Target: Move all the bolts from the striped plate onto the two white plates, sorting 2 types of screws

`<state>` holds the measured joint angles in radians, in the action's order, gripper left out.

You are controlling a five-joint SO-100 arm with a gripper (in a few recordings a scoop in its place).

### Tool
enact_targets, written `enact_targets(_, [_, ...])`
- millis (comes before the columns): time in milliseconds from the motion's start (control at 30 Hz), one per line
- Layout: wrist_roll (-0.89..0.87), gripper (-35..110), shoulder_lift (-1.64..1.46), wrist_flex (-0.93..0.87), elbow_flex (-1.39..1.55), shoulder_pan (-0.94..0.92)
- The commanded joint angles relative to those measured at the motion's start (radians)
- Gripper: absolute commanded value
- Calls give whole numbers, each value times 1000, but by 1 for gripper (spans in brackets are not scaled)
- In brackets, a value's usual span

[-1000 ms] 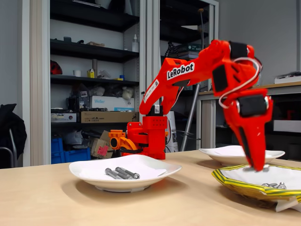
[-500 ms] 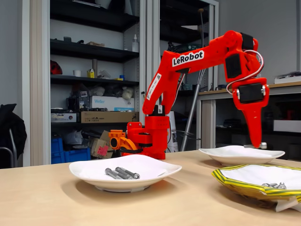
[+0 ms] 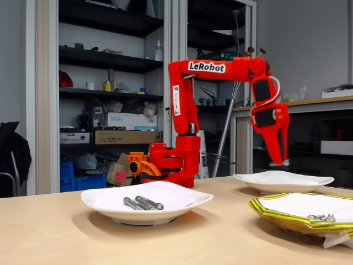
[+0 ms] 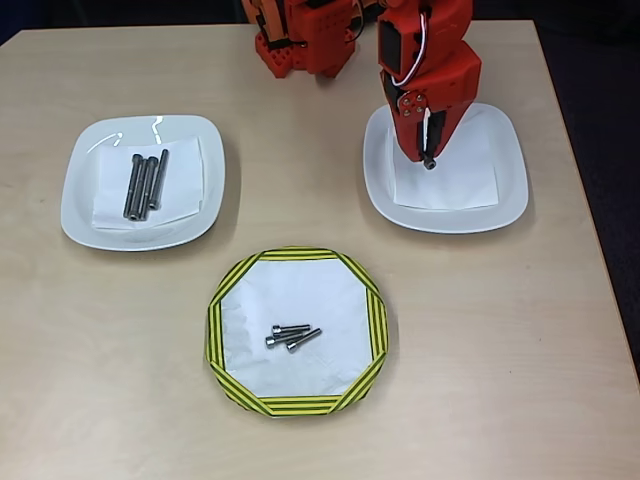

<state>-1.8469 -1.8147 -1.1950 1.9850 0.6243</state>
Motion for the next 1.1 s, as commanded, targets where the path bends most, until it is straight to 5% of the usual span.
enact_targets(0, [-135,3,-61,34,37,67])
enact_targets(100, [-124,17,-60,81,37,78])
enact_targets(333, [3,19,-40,149,-5,-18])
enact_targets(633, [713,15,256,342,-304,-400])
enact_targets(867, [1255,14,469,568,-466,-525])
enact_targets(1067, [1330,14,555,604,-474,-565])
